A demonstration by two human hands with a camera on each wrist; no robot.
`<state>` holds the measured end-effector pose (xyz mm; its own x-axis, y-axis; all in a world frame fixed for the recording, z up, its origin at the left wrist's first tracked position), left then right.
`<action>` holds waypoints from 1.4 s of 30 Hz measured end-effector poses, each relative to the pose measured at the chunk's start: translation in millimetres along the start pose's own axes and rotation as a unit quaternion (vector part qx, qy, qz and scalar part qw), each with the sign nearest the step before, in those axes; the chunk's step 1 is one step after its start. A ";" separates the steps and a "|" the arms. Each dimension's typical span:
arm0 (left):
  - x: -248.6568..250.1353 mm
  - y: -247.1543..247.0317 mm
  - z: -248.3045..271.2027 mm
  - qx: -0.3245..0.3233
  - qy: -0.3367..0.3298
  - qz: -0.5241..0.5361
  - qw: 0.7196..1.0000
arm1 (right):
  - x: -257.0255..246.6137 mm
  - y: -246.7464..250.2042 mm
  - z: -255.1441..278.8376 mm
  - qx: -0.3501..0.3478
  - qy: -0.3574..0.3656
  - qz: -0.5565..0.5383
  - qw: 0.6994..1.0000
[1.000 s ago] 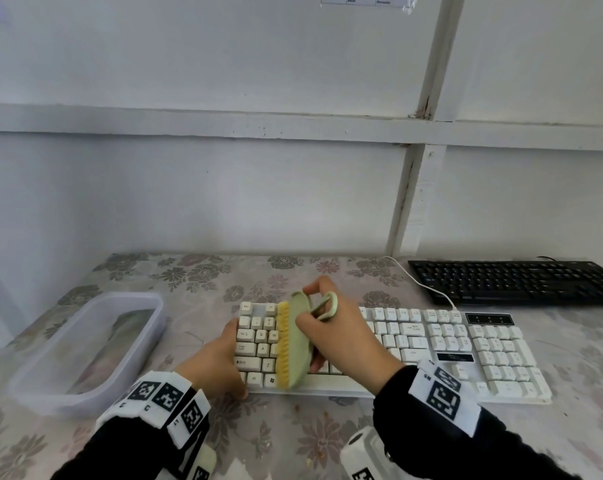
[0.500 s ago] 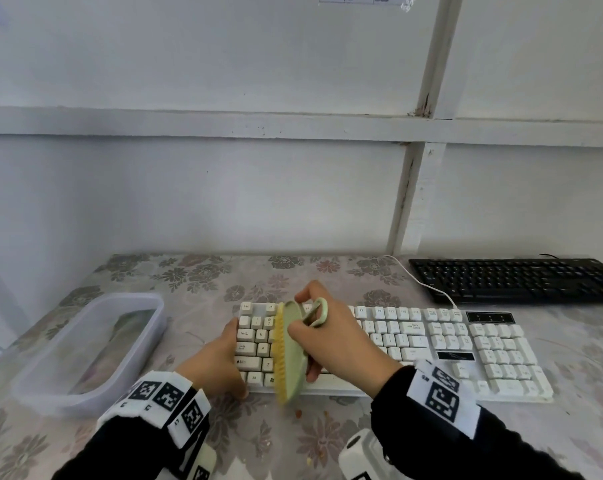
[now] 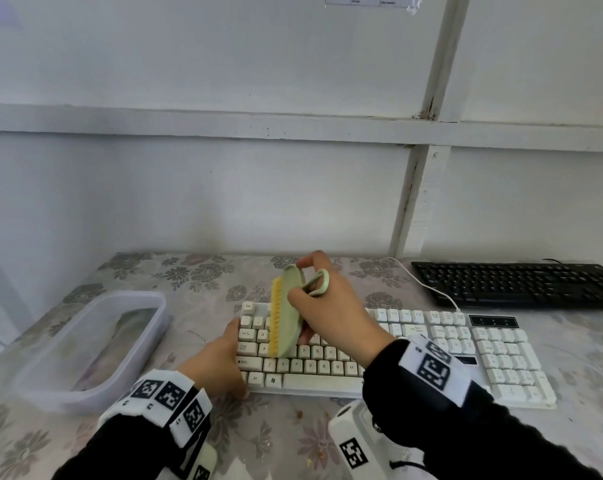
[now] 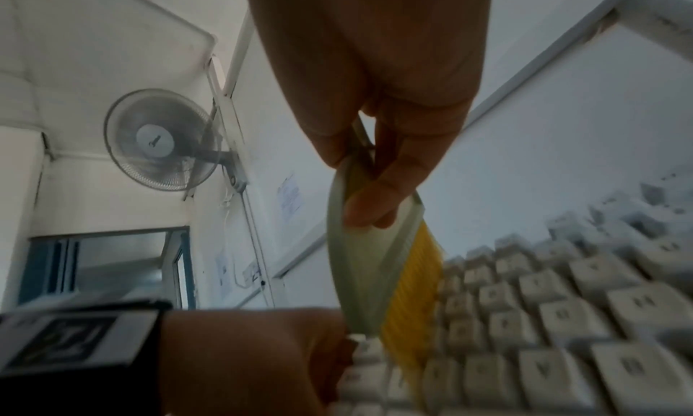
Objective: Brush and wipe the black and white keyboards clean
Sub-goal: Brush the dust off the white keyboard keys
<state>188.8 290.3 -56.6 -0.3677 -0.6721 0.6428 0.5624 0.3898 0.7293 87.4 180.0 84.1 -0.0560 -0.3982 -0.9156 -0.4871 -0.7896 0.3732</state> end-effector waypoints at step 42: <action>8.3 3.5 6.8 -0.002 -0.006 -0.011 1.000 | 3.0 -31.5 4.5 -0.048 -0.011 0.003 0.999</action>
<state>182.6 290.3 -47.2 -0.3896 -0.6723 0.6294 0.5563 0.3728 0.7426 98.7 205.7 68.9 -0.0781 -0.3930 -0.9162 -0.4015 -0.8288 0.3897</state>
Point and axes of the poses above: each hand's wrist, its own z-axis away from the middle knuckle, its own y-axis out of the back of the hand, x = y × z, the point moved 10 cm from there along -z, towards the middle knuckle, and after that the axes turned 7 degrees about x, right-handed, at the moved point
